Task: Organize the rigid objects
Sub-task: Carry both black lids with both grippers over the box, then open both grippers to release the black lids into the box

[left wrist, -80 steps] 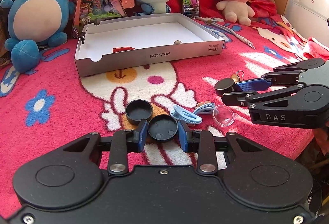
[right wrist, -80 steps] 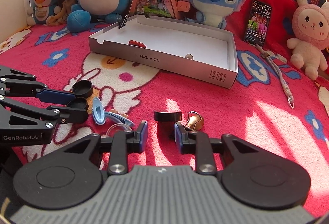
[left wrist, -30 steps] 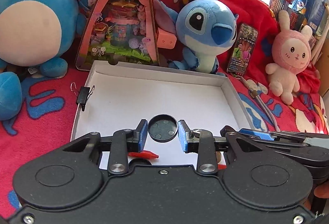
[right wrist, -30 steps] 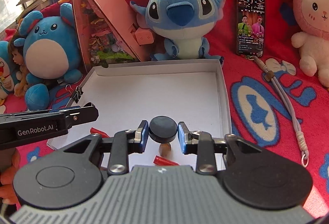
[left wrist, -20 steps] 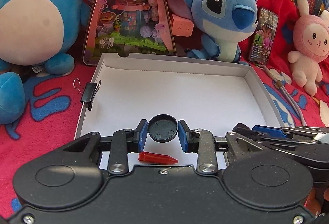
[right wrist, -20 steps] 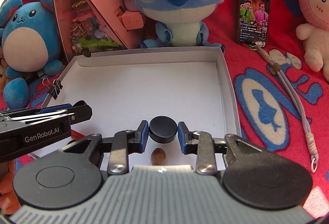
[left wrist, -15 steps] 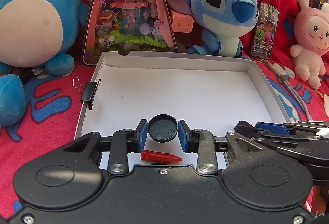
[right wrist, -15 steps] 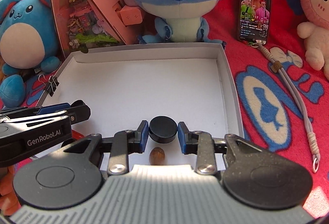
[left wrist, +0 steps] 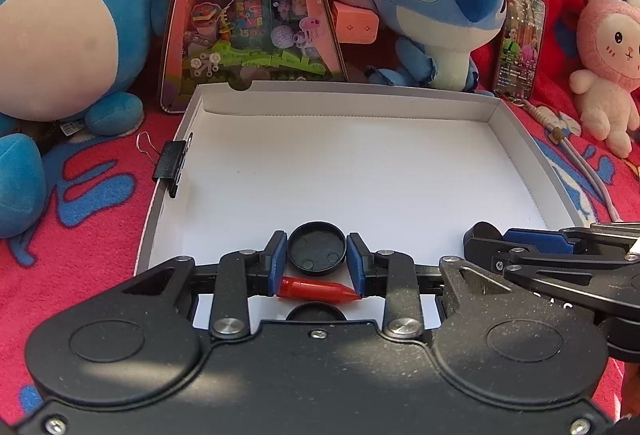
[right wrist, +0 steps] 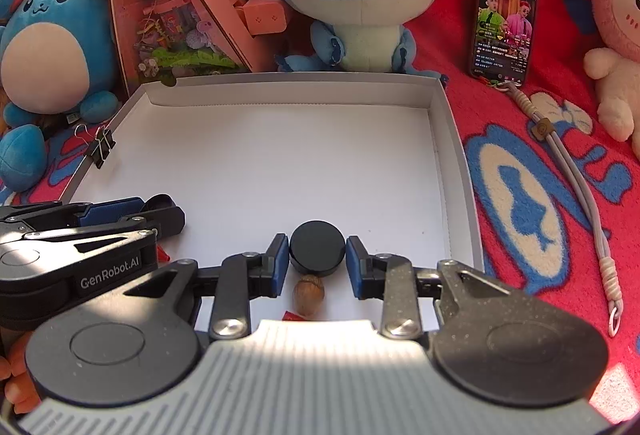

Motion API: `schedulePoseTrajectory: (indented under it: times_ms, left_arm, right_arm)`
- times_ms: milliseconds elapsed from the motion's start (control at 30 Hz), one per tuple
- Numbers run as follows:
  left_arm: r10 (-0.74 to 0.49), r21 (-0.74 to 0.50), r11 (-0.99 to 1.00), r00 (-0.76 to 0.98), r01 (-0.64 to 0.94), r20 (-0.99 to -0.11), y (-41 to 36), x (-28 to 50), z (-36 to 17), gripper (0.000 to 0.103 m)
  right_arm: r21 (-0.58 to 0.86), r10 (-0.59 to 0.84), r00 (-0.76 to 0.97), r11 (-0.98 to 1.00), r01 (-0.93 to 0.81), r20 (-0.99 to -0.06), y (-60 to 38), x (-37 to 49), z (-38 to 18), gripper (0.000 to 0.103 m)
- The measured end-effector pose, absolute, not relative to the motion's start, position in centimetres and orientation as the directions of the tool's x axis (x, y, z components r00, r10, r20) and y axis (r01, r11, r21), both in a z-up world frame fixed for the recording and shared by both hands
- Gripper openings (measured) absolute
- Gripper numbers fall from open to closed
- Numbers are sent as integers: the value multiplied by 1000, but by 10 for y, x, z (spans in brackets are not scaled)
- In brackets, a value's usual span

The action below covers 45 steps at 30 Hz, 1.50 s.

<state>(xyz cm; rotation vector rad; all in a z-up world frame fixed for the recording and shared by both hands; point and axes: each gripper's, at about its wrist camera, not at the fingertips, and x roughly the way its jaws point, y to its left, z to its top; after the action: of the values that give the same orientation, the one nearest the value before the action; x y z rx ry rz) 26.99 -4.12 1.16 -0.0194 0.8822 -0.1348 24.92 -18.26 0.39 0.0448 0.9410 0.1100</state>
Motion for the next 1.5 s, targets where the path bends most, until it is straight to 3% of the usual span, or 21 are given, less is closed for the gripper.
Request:
schedulePoseTrajectory:
  times_ms: [333,700,800,1033,1200,1500]
  left_arm:
    - [-116,-54,992,633,116,-766,-43,268,12,32]
    - [-102,-33,992,645,118,-757,-45,267,11,43]
    - [-105,-40,993,644,115,-758,-45,267,12,47]
    - [-114,-66,993,640,98,-760,-37,262,15,56]
    - [-108,-56,994,671,99,-734,-32,250,25,71]
    - [-139,-69,990,715,126,-685,-21,226,44,77]
  right_arm:
    - [81,110,579,994,-75,-808,-181,249,-1,37]
    - [78,107,586,994,-75,-803,-180,248,-1,40]
    - [77,104,587,994,-72,-803,-180,248,-1,51]
    - [71,98,595,995,-69,-798,-182,245,1,58]
    - [55,95,618,995,-83,-781,-183,235,6,66]
    - [38,96,663,994,-102,-742,-186,219,19,82]
